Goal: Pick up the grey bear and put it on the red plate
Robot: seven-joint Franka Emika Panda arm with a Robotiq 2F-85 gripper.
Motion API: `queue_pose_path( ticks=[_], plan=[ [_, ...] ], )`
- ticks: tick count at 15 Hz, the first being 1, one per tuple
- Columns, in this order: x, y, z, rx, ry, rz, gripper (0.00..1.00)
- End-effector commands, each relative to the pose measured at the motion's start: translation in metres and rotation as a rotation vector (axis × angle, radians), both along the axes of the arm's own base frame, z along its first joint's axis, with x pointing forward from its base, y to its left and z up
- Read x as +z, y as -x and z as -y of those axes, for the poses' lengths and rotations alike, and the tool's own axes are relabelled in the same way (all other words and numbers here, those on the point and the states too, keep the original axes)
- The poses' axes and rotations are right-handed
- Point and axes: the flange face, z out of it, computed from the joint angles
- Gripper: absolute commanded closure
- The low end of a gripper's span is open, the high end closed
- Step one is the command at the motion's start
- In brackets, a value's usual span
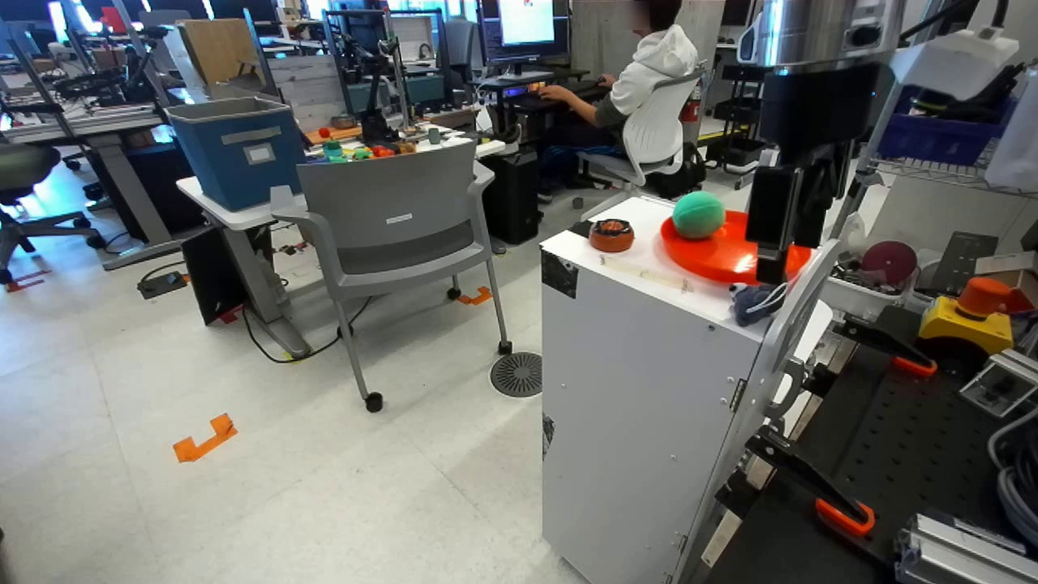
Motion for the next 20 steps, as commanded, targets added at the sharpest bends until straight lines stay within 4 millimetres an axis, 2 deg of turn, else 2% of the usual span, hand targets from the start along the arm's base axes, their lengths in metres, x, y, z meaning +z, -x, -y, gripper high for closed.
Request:
queue_pose_path(
  ticks=[1,15,20],
  plan=[
    [0.001,-0.005,-0.001,-0.026,-0.008,-0.008,0.00],
    [0.007,-0.018,-0.003,-0.215,0.023,0.143,0.00],
    [0.006,-0.016,-0.005,-0.198,0.036,0.129,0.00]
  ],
)
